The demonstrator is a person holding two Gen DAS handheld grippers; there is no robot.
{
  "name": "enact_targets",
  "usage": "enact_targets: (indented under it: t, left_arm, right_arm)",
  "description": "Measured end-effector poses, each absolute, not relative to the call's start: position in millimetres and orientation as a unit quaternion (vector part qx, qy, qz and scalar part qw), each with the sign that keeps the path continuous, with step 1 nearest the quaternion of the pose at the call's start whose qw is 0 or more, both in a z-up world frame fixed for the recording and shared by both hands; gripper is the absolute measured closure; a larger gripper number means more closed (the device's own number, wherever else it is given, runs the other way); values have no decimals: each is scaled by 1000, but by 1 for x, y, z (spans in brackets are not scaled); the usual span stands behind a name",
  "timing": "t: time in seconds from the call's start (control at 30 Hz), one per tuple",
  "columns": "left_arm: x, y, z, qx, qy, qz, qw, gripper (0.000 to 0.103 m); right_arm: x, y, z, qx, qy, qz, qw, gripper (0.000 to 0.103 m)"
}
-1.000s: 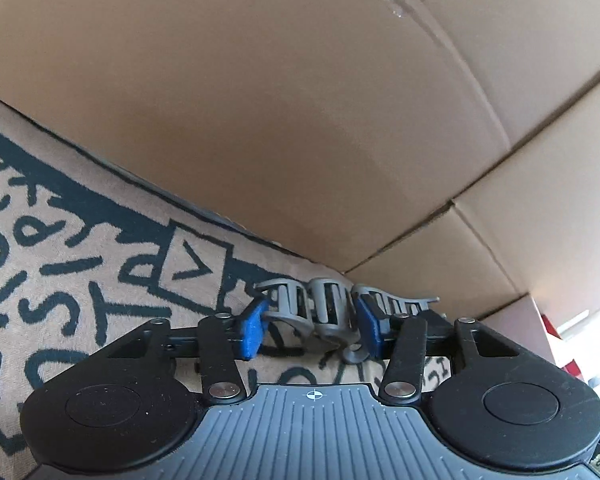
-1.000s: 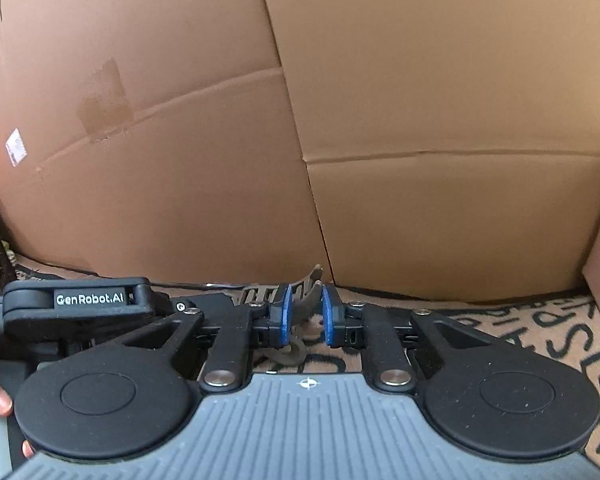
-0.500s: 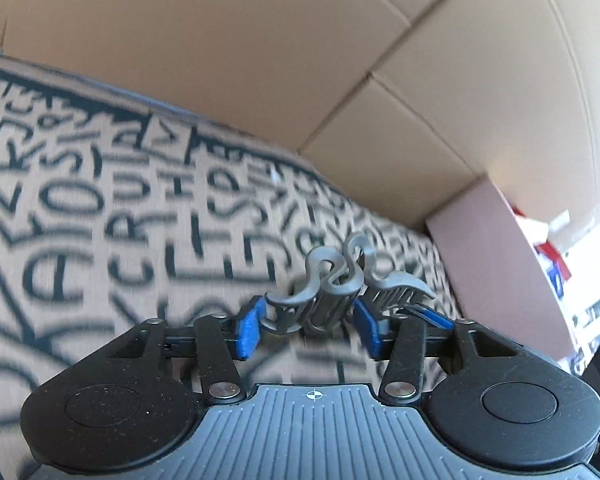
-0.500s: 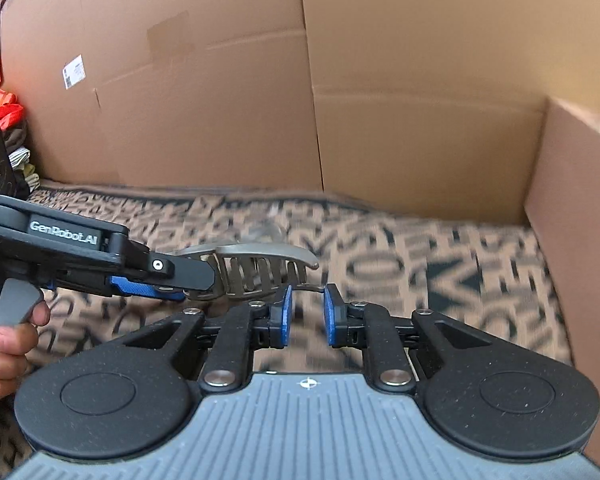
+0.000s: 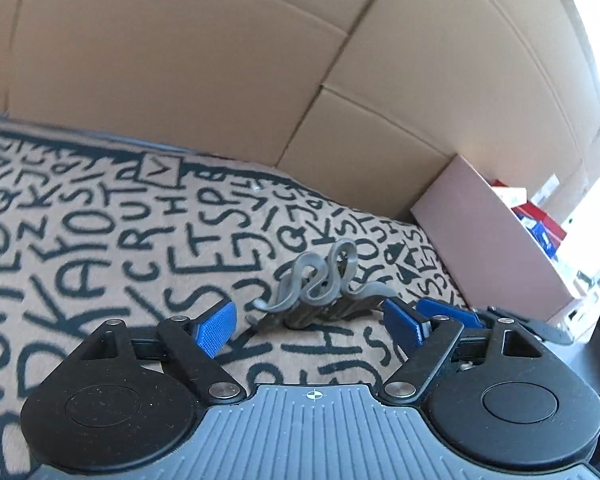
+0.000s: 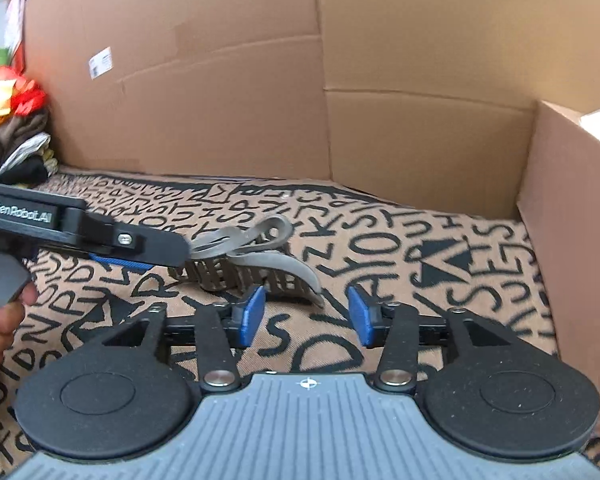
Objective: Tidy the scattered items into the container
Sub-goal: 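Close the left tool on the grey plastic clip and lift it, then carry the grey clip over the container and open the left tool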
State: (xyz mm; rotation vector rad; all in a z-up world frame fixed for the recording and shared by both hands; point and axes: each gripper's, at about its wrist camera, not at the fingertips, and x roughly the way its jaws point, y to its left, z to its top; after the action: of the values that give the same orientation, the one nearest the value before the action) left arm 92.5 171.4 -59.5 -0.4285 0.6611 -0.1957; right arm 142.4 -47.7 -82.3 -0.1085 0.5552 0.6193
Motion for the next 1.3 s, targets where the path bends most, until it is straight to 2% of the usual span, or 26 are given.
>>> enact_targets:
  t: [0.17,0.27,0.33,0.37,0.4,0.43,0.47,0.53,0.77,0.93,1.3]
  left_arm:
    - [108,172,-69,-208,335,-86,915,17]
    - [113,176,-74,-216,343,-87,910,24]
    - [114,176,-76,-211,343,-87,911,35]
    - [114,176,-76,-208,343,-87,912,35]
    - [114,175,-76,-204,342,-86,913,46]
    - [114,175,-76,-199,342,-85,915,47]
    - [112,175,-76,-195,341,-85,916,47]
    - [109,174,-75,-192,340,-84,917,48]
    - [88,163,-65,-186,344,-82,917,52]
    - [70,154,-55,-190,345,-82,916,53]
    - [66,106,-26,-161,323,-115,926,58]
  right_arm:
    - [151,-42,-86,-51,271,298,914,49]
    - [156,-39,-88,-46,274,304,911,49]
    - [157,-37,-89,-46,277,309,909,51]
    - [158,-36,-90,-46,279,311,907,52]
    - [157,-36,-90,-46,280,313,907,58]
    - [157,-36,-90,-47,280,307,908,63]
    - [157,-37,-90,-47,280,301,910,67]
    - [156,-40,-89,-45,282,291,913,82]
    - [135,-54,-84,-37,272,281,920,83]
    - [110,-73,-75,-29,261,288,921,90]
    - [87,-118,-54,5,219,251,943,91]
